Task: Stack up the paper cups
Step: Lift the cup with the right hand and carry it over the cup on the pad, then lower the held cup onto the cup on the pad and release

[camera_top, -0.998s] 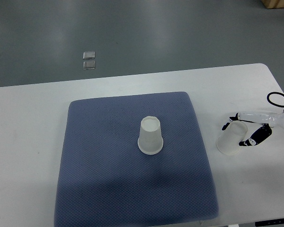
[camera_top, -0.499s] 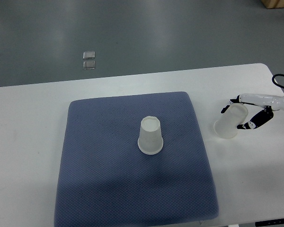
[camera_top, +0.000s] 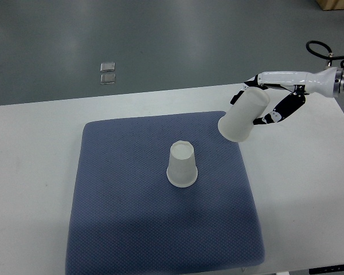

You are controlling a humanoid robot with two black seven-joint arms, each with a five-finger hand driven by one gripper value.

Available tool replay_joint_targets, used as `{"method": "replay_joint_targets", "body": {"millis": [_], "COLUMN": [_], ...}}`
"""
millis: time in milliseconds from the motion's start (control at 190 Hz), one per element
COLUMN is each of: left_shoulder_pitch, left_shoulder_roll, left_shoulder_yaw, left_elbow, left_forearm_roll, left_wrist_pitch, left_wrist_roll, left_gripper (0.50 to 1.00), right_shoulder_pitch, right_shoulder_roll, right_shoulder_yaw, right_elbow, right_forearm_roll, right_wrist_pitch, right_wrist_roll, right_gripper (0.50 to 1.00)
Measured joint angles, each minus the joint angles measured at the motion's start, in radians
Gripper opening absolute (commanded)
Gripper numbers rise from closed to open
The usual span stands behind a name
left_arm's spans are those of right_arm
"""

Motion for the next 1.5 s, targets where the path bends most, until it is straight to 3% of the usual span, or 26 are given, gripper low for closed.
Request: {"method": "replay_joint_targets", "body": {"millis": [299, 636, 935, 1292, 1502], "left_shoulder_pitch": [0.0, 0.0, 0.001, 0.0, 0.0], "left_shoulder_roll": [0.0, 0.0, 0.0, 0.0, 0.0], "left_shoulder_yaw": [0.0, 0.0, 0.0, 0.0, 0.0], "left_elbow": [0.0, 0.0, 0.0, 0.0, 0.0], "left_forearm_roll": [0.0, 0.0, 0.0, 0.0, 0.0], "left_wrist_pitch": [0.0, 0.0, 0.0, 0.0, 0.0], "left_wrist_roll": [0.0, 0.0, -0.001, -0.001, 0.0], "left_gripper": [1.0, 1.0, 1.0, 1.0, 1.0], "right_shoulder_pitch": [-0.002, -0.042, -0.065, -0.075, -0.077], "right_shoulder_roll": [0.092, 0.178, 0.201, 0.262, 0.279], "right_shoulder_yaw": [0.085, 0.089, 0.083, 0.081, 0.08], "right_elbow": [0.042, 0.019, 0.008, -0.016, -0.026], "right_forearm_roll": [0.003, -0.002, -0.01, -0.013, -0.013], "right_wrist_pitch": [0.056, 0.031, 0.007, 0.002, 0.002], "right_wrist_roll": [-0.029, -0.099, -0.107, -0.161, -0.17], "right_gripper": [0.703, 0.711, 0.713, 0.717, 0.746]}}
